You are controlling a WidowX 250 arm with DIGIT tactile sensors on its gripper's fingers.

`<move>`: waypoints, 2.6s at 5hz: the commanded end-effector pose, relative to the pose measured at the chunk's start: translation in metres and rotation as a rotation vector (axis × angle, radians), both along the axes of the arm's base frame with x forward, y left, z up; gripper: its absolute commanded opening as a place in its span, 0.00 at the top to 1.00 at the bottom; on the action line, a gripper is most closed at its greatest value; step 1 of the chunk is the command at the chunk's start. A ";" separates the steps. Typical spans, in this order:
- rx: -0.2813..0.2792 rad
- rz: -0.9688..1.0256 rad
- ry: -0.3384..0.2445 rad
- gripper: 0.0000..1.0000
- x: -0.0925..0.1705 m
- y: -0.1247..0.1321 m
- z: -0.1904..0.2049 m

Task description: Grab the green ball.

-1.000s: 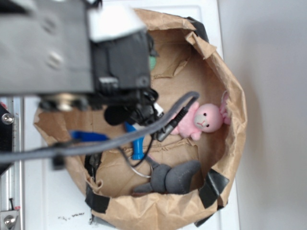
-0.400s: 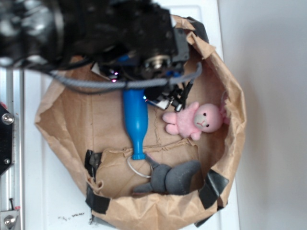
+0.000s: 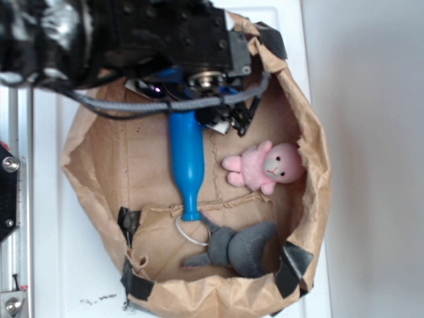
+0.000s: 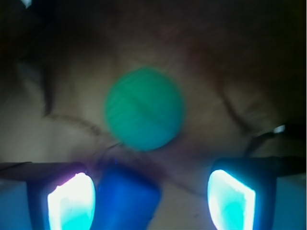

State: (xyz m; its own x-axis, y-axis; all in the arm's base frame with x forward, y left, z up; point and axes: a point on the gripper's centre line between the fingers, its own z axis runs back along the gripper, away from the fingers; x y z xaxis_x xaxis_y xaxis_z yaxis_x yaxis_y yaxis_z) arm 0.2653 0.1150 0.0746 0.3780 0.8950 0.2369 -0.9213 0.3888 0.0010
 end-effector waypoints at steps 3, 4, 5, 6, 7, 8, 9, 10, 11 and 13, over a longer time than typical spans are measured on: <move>0.225 0.075 -0.108 0.00 0.027 0.025 0.008; 0.236 0.052 -0.100 0.00 0.038 0.018 0.001; 0.224 0.019 -0.058 0.00 0.040 0.007 -0.006; 0.206 0.033 -0.030 1.00 0.038 0.003 -0.007; 0.192 0.023 -0.043 1.00 0.036 0.000 0.003; 0.149 -0.017 -0.099 1.00 0.031 -0.001 0.023; 0.074 -0.100 -0.192 1.00 0.024 -0.013 0.060; 0.060 -0.170 -0.254 1.00 0.021 -0.032 0.107; 0.089 -0.263 -0.240 1.00 0.022 -0.050 0.137; 0.075 -0.353 -0.183 1.00 0.010 -0.065 0.155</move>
